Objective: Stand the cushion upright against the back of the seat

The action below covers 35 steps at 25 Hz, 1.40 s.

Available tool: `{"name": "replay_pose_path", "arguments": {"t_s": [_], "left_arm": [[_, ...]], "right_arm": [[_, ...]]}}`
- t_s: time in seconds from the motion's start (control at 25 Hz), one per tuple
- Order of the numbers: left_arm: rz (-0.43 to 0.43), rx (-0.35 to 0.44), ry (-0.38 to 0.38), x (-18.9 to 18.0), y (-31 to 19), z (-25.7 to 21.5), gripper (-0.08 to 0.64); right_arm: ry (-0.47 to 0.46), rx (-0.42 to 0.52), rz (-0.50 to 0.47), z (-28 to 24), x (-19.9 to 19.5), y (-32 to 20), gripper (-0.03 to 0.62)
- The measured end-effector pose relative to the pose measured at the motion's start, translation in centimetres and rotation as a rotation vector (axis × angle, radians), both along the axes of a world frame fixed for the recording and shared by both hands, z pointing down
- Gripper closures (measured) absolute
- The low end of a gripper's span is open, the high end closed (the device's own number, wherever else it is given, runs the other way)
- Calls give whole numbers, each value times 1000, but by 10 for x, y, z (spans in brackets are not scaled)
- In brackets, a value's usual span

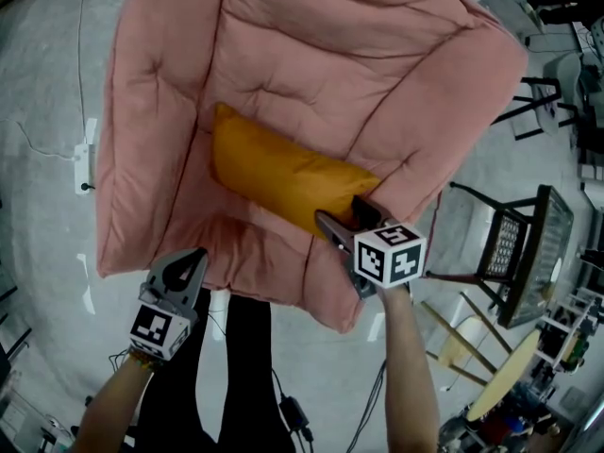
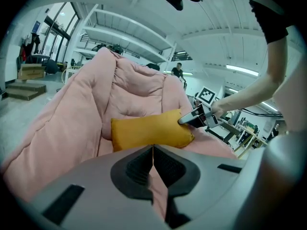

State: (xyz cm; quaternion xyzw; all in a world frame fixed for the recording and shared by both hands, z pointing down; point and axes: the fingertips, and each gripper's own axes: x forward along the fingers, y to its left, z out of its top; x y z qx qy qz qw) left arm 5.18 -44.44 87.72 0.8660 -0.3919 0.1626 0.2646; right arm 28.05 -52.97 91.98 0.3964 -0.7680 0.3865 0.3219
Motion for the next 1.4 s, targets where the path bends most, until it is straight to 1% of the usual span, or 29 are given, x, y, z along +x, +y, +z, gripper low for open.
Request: {"name": "replay_pose_path", "arguments": {"t_s": [0.16,0.32,0.52,0.6,0.76,0.92,1.04,1.12,1.2,1.28,1.32,1.4], "left_arm": [[-3,-3,4,0,-1,1,546],[-6,-15,1,-3,2,4,546],[-1,-5,-4,-5,0,3,546],[2,-1,-7,-5,0,2,546],[12,2,-15,-3,1,-1,546],[37,-22,3,-6,3,3,545],[68,-52,37,-10,4,9,545],[75,-63,37,-15,5,13,545],[75,-64,18,-21,5,19,543],[85,-70,7,-21,5,23,538],[95,-81,18,-19,5,26,519],[105,-131,81,-14,4,34,424]], "right_arm": [[20,-7,31,6,-1,-4,275],[47,5,33,6,-3,-1,344],[63,34,33,4,-9,3,419],[58,44,40,0,-10,5,439],[49,82,38,-13,-15,11,459],[68,159,-21,-37,-23,23,466],[56,188,-42,-55,-24,34,476],[60,205,-62,-66,-22,41,479],[97,231,-112,-77,-20,47,479],[150,267,-192,-90,-22,51,480],[170,288,-236,-98,-24,53,480],[186,315,-318,-110,-30,59,482]]}}
